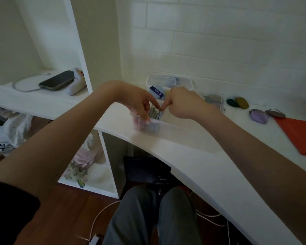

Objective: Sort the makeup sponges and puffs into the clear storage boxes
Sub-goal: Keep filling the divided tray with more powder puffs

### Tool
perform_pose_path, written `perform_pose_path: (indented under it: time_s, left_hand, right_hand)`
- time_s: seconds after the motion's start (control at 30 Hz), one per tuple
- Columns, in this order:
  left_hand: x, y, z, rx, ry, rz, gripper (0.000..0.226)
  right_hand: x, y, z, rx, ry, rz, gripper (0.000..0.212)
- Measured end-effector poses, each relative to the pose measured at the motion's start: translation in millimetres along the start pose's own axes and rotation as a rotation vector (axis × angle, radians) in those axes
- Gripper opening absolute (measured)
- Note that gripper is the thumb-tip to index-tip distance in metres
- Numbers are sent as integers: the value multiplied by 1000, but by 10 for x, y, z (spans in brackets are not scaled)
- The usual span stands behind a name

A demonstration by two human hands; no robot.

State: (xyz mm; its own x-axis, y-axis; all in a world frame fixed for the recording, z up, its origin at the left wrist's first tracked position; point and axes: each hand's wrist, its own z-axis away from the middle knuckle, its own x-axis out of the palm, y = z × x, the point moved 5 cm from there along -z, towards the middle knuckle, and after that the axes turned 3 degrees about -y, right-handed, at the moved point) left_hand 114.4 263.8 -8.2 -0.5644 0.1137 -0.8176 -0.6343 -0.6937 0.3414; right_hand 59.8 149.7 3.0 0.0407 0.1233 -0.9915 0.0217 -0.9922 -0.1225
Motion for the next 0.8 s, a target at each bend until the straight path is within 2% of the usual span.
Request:
perform_pose_path:
  time_s: [0.07,0.17,0.33,0.43,0.5,0.7,0.8]
  left_hand:
    - [0,17,7,0,0,-13,68]
    - [8,16,28,2,11,14,67]
    - [9,12,20,-14,16,6,72]
    - [6,12,24,-22,14,6,71]
    - [8,16,35,-14,14,18,69]
    - [24,23,54,-24,19,12,72]
    - [19,32,61,-27,21,18,71]
  right_hand:
    - [89,-78,-38,0,-75,103,38]
    - [116,-164,-82,18,-109,92,34]
    - [-63,-118,-18,27,39,-103,37]
    - [66,-182,24,-18,-129,-44,40]
    - [111,-182,27,-29,-182,-31,42]
    - [-59,-155,3,-21,-16,-188,45]
    - [79,-152,-19,-34,-134,-82,44]
